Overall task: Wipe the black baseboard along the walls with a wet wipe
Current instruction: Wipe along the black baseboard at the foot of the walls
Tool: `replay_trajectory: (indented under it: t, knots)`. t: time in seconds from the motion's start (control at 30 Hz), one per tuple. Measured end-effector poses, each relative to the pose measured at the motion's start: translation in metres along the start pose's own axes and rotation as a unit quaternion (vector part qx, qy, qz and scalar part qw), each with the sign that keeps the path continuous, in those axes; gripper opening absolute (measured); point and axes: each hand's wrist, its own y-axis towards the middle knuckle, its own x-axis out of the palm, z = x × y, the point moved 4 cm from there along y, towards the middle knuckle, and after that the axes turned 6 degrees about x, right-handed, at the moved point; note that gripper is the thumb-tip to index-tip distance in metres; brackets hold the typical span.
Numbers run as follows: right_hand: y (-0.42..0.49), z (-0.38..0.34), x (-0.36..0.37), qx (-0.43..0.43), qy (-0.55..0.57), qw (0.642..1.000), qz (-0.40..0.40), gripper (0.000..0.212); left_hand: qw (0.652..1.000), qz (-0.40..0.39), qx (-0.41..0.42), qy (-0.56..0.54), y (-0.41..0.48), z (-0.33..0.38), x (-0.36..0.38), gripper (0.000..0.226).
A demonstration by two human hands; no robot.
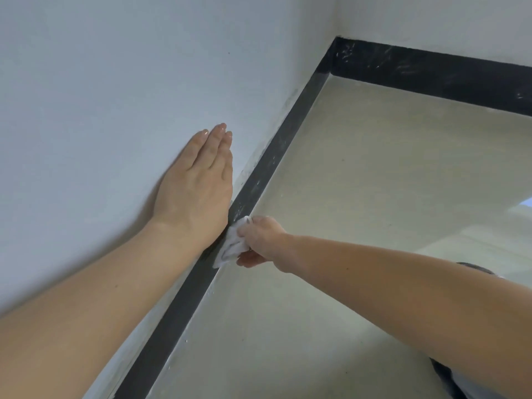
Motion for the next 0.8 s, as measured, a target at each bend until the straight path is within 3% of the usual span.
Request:
replay_trajectory:
  t: [0.03, 0.2, 0.27, 0.37, 0.5, 0.6, 0.7, 0.8]
  knots:
    - [0.001, -0.010, 0.007, -0.054, -0.046, 0.996, -0.047, 0.027, 1.000, -0.003, 0.005, 0.003, 0.005, 0.001, 0.000, 0.063]
    - [0.017, 0.001, -0.010, 0.079, 0.084, 0.990, -0.076, 0.027, 0.999, -0.031, 0.021, -0.010, 0.032, -0.004, -0.006, 0.063]
    - [0.031, 0.007, -0.036, 0.122, 0.103, 0.987, -0.013, 0.032, 0.999, -0.040, 0.018, -0.013, 0.044, -0.008, -0.011, 0.063]
    - [0.052, 0.016, -0.063, 0.105, 0.110, 0.987, 0.061, 0.028, 1.000, -0.023, 0.018, -0.006, 0.055, -0.016, -0.017, 0.069]
    - [0.082, 0.032, -0.098, 0.134, 0.109, 0.983, 0.069, 0.043, 1.000, -0.016, 0.013, 0.008, 0.062, -0.020, -0.017, 0.068]
    - [0.082, 0.045, -0.107, 0.128, 0.173, 0.975, 0.053, 0.038, 1.000, -0.002, 0.008, 0.012, 0.062, -0.022, -0.017, 0.065]
    - [0.059, 0.052, -0.061, 0.204, 0.264, 0.940, -0.067, 0.027, 1.000, -0.008, 0.001, 0.002, 0.062, -0.022, -0.021, 0.065]
    - [0.019, 0.040, -0.003, 0.257, 0.422, 0.827, -0.270, 0.012, 1.000, -0.013, -0.010, -0.019, 0.064, -0.022, -0.025, 0.067]
